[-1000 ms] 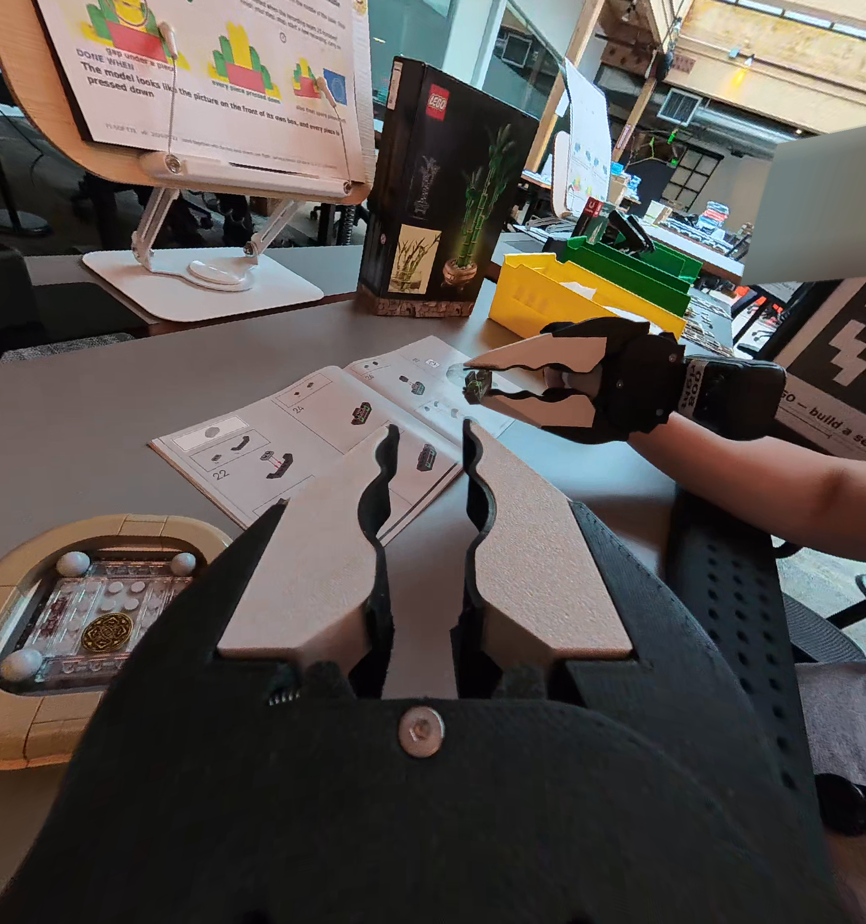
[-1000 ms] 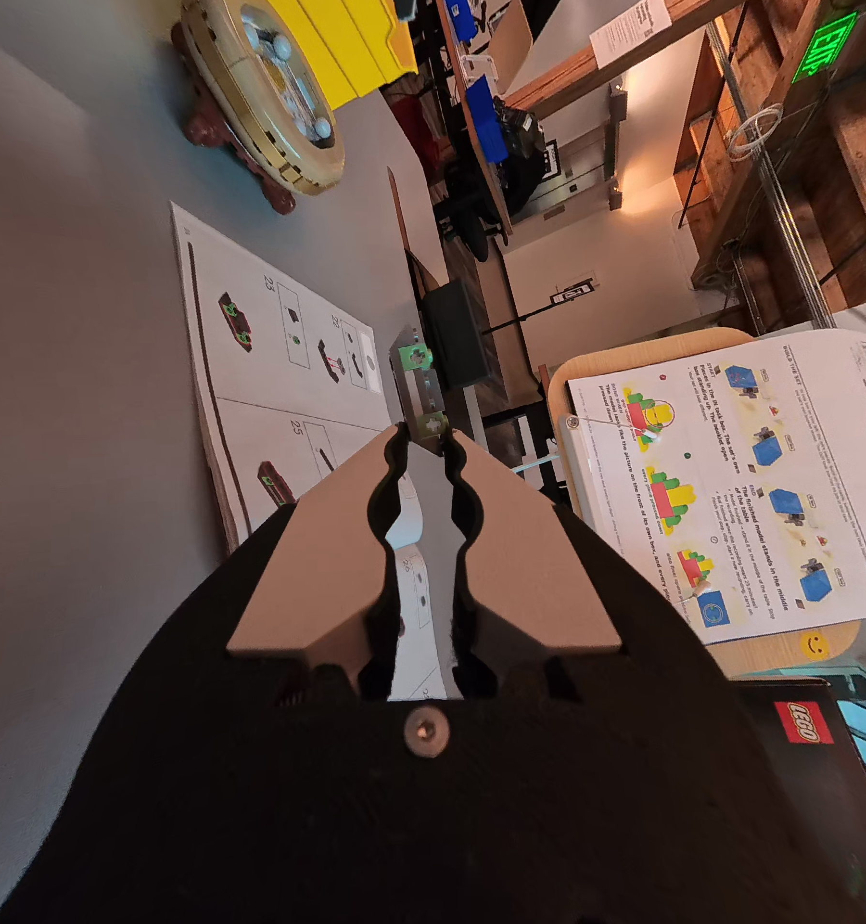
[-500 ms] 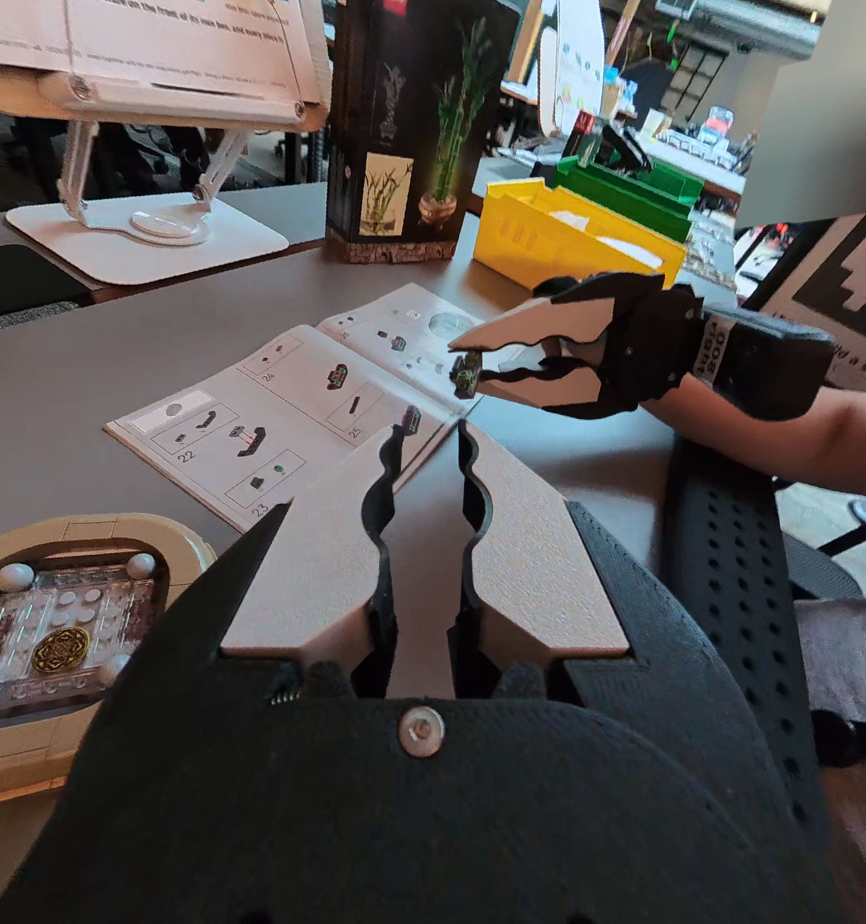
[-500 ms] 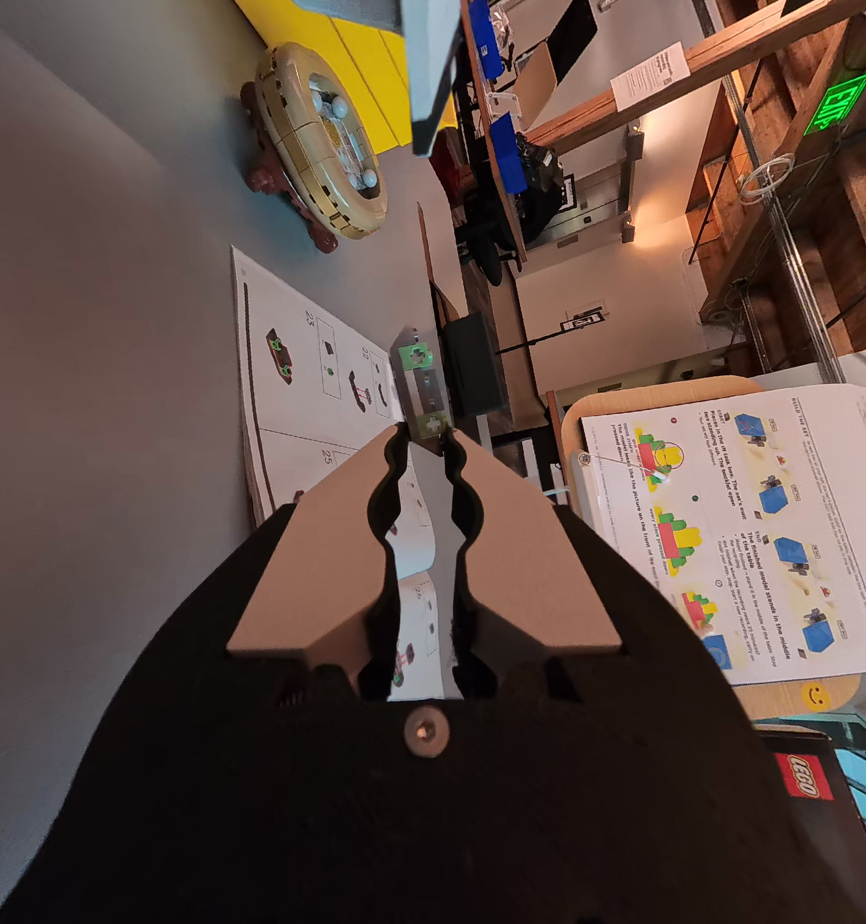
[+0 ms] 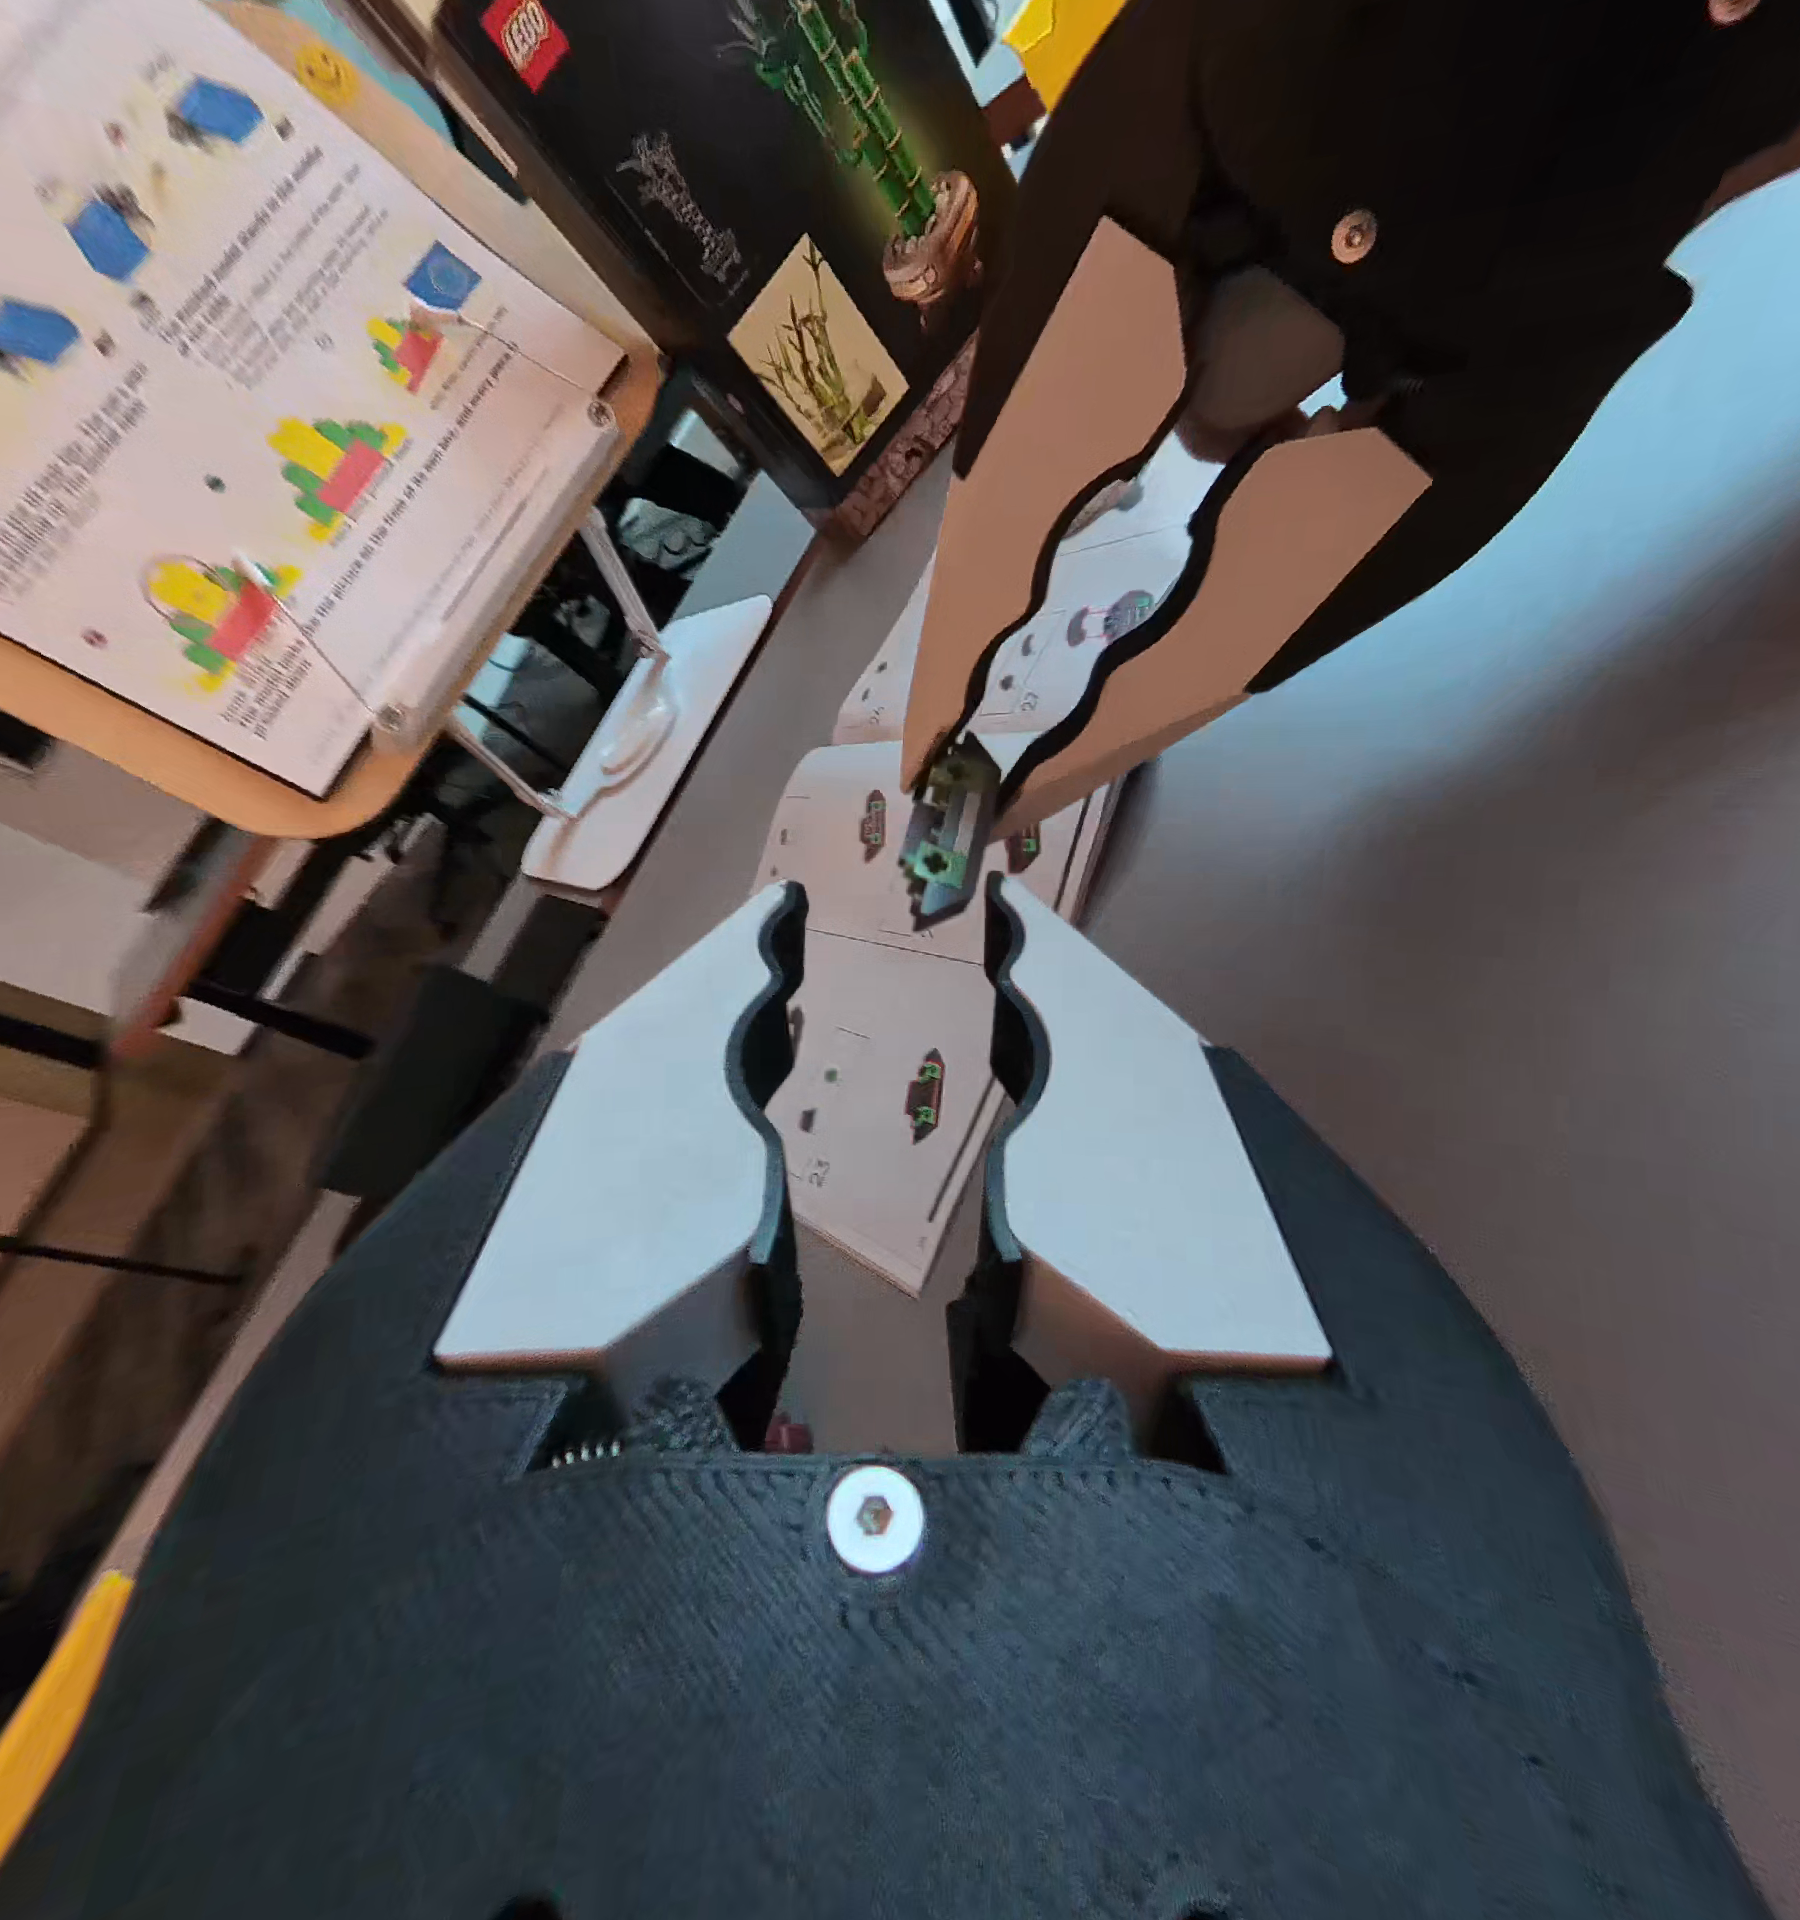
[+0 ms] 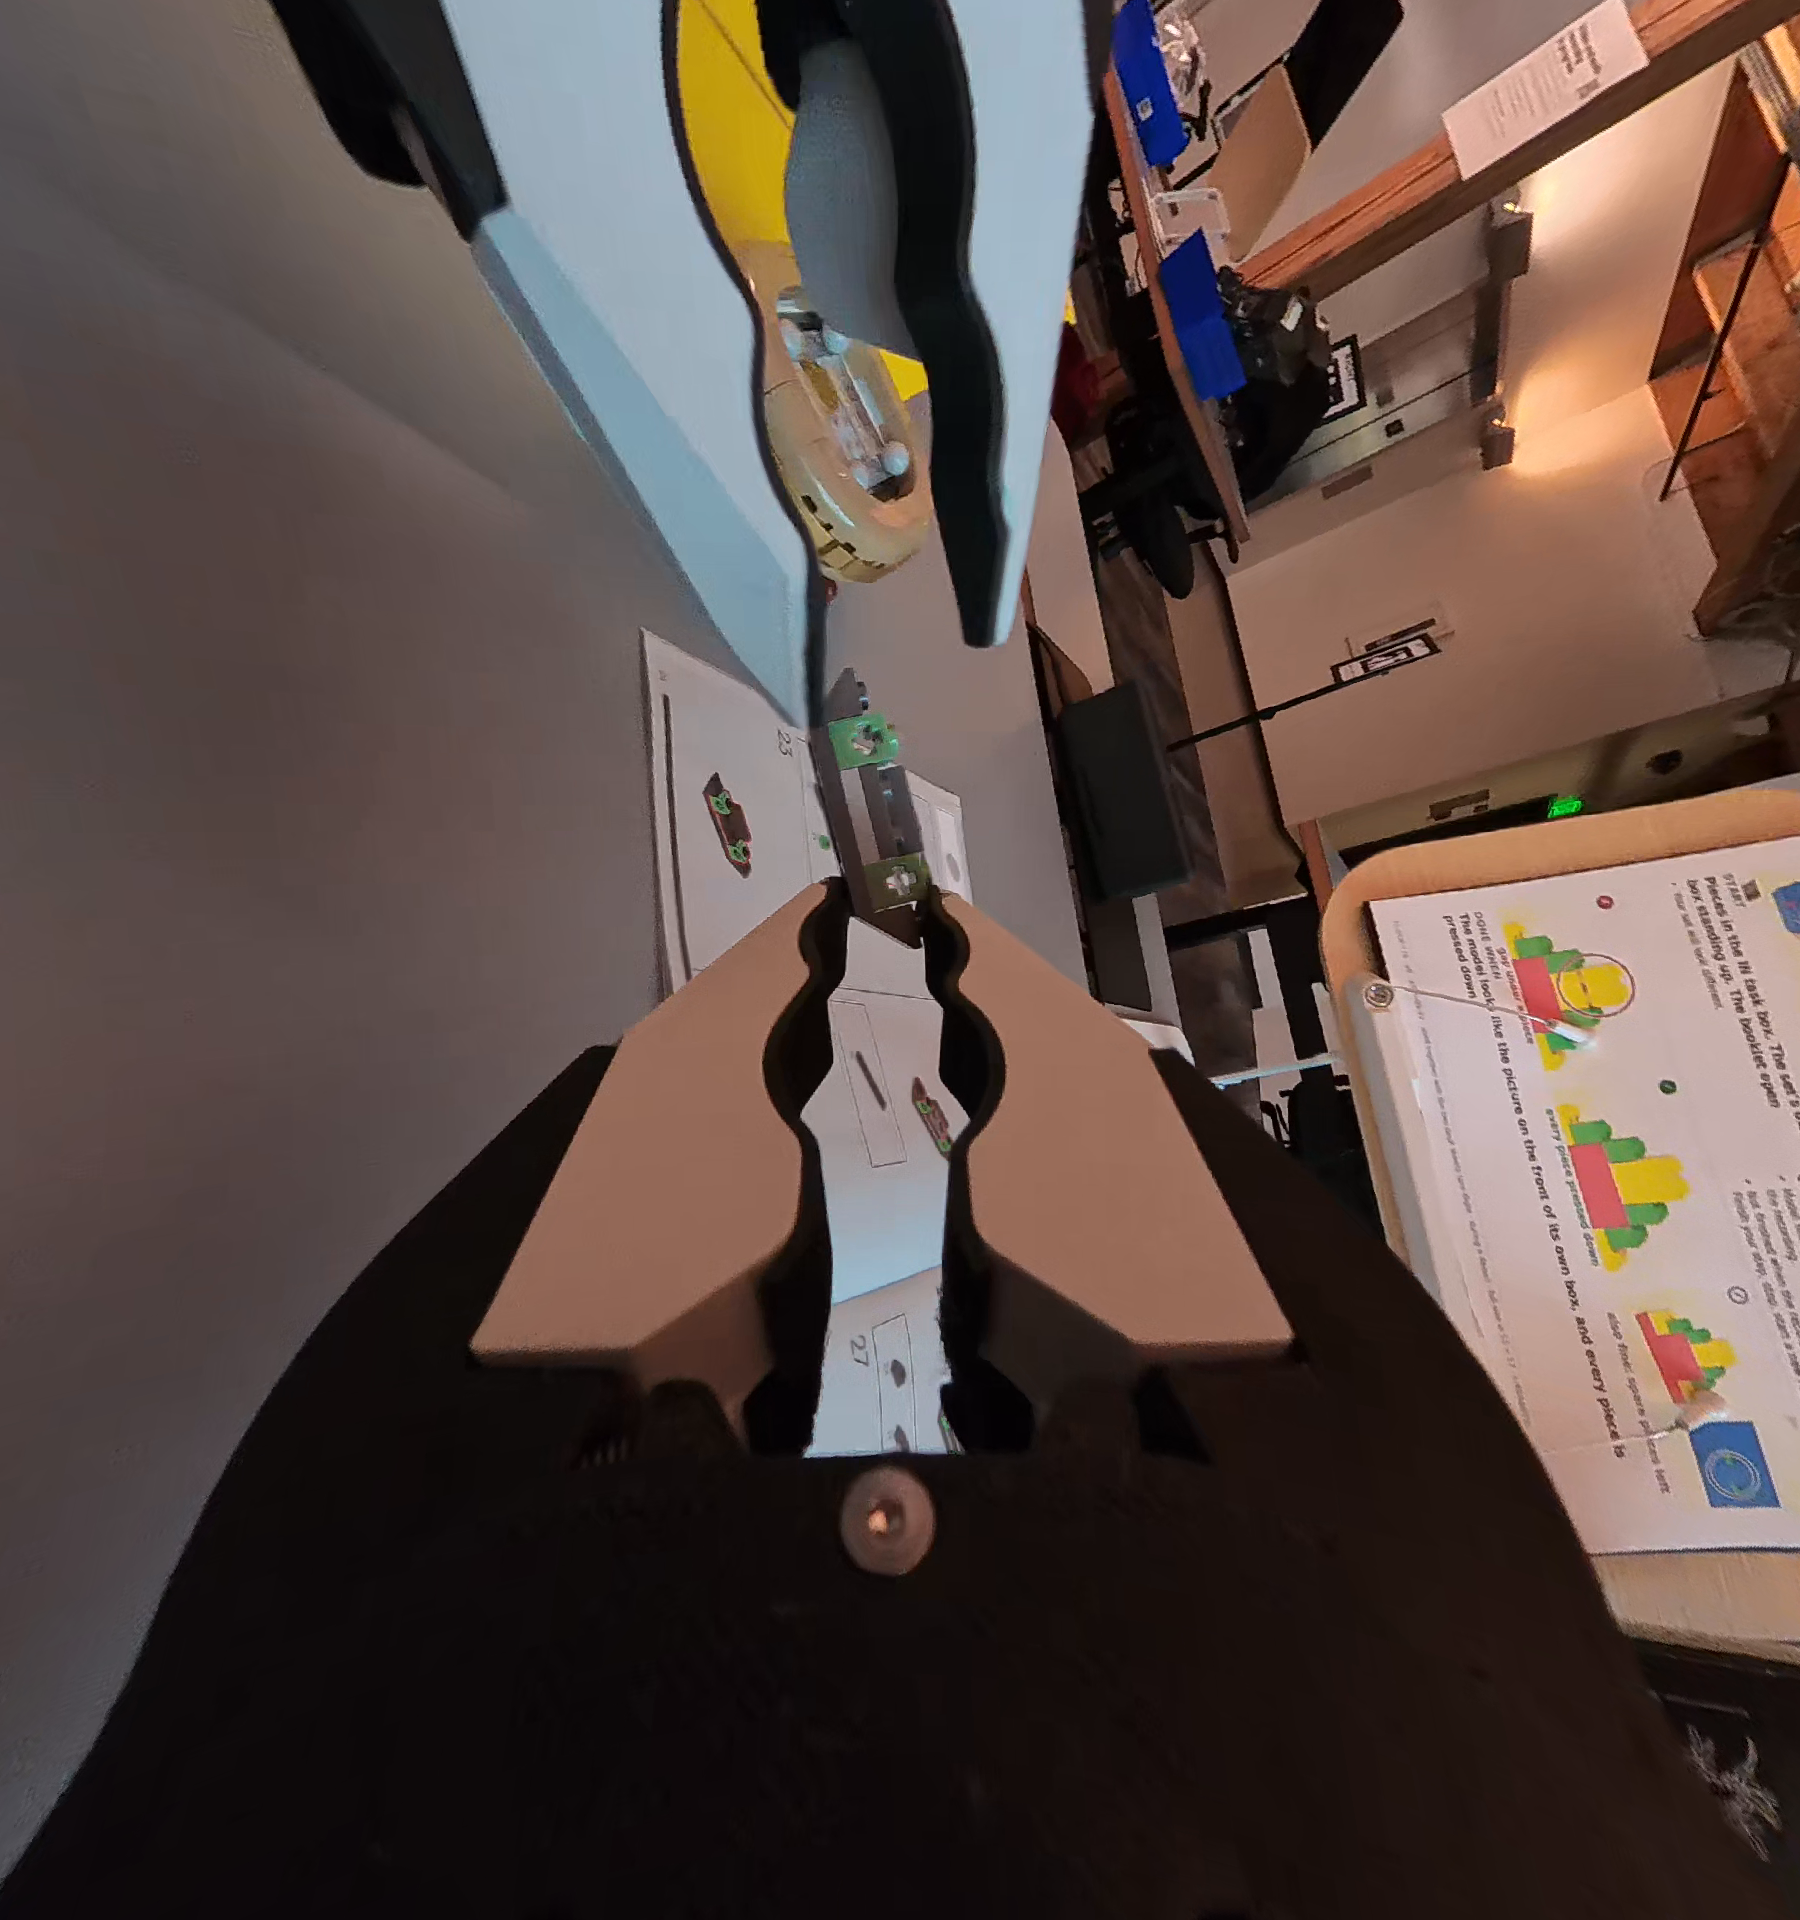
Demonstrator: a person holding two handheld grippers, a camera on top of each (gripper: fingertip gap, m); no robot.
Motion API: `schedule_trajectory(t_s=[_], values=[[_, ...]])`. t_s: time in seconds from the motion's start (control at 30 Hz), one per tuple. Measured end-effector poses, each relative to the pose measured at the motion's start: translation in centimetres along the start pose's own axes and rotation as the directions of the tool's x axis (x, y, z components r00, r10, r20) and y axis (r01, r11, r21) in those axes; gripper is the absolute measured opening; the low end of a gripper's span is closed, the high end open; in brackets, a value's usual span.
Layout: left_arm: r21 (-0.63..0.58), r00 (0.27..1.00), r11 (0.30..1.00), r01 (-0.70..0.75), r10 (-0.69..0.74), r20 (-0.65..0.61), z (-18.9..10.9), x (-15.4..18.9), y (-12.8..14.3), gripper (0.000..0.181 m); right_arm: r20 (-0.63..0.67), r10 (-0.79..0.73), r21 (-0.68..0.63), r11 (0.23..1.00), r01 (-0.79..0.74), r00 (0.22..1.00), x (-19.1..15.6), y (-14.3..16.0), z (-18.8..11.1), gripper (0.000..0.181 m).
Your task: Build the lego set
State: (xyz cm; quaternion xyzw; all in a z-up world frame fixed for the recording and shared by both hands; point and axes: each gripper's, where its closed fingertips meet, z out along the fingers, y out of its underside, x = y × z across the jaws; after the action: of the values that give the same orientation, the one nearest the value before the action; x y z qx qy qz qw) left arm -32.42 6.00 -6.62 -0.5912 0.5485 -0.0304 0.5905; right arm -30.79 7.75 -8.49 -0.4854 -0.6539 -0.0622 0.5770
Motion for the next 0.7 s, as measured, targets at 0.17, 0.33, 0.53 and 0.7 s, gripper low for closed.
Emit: schedule_trajectory(t_s=[0.17,0.33,0.53,0.7], values=[[-0.014,0.999,0.999,-0.034,0.033,-0.029,0.1,0.7,0.3,0.029,0.009,0.006,0.001,1.000,-0.006,1.000,-0.1,-0.2,0.0,0.013],[-0.007,0.996,0.998,-0.068,0.068,-0.049,0.2,1.5,0.1,0.021,0.024,-0.002,0.011,1.000,0.001,1.000,-0.5,-0.5,0.0,0.013],[0.034,0.996,0.997,-0.070,0.071,-0.047,-0.1,1.7,-0.7,0.011,0.032,-0.029,-0.008,1.000,0.029,0.999,-0.8,-0.2,0.1,0.012],[0.163,0.986,0.974,0.158,-0.163,0.016,-2.1,-2.1,-2.3,0.037,-0.087,0.001,-0.039,0.999,-0.005,0.996,2.0,1.3,-0.4,0.012]])
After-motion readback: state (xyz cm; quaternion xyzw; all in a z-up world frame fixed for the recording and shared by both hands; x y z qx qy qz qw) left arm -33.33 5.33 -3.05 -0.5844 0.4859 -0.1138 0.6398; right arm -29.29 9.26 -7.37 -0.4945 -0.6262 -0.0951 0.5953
